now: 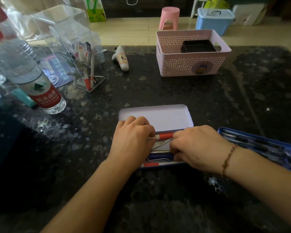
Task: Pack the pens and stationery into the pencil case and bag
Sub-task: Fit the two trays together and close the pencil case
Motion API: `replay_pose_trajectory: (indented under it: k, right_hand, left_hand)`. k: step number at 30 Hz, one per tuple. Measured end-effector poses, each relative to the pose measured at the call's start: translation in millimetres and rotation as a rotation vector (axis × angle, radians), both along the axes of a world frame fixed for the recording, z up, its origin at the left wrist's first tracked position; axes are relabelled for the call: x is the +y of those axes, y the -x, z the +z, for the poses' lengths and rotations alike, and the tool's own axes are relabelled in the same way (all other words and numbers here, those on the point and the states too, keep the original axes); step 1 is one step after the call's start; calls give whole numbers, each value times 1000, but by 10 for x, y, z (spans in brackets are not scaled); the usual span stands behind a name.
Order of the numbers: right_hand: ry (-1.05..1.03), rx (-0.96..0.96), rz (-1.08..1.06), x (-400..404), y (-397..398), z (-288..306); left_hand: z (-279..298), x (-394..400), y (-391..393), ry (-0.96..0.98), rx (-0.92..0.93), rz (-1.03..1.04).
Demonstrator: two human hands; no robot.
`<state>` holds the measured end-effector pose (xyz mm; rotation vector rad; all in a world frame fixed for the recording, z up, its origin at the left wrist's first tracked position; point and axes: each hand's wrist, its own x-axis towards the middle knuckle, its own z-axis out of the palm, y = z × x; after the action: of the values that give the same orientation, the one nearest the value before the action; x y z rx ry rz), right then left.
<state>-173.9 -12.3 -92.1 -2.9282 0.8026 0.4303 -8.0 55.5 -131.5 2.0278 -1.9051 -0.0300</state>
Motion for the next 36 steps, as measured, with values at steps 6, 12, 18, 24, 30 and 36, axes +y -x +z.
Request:
replay_pose_trajectory:
  k: [6,12,18,24,30,36]
  right_hand:
    - [-54,5,-109,-50,23,-47]
    - [-119,-93,-231,-31,59,-162]
    - [-5,-208,-264,61,140,-120]
    - [-193,-342,-452,-66,343,65]
    - [-527,-763,-604,-111,410,-40]
    - [-553,-804,-679,-128,497,-50]
  left_hand:
    - [-32,-48,-41,-3,56,-68]
    - [-54,-50,-100,-16,0,-187]
    - [-121,-61,-181,-28,-50,-311]
    - [-103,-60,-144,-43,-24,-321]
    - [-67,-69,-113,-86,-124,-299]
    - [-50,-73,-122,-215,-213,-376]
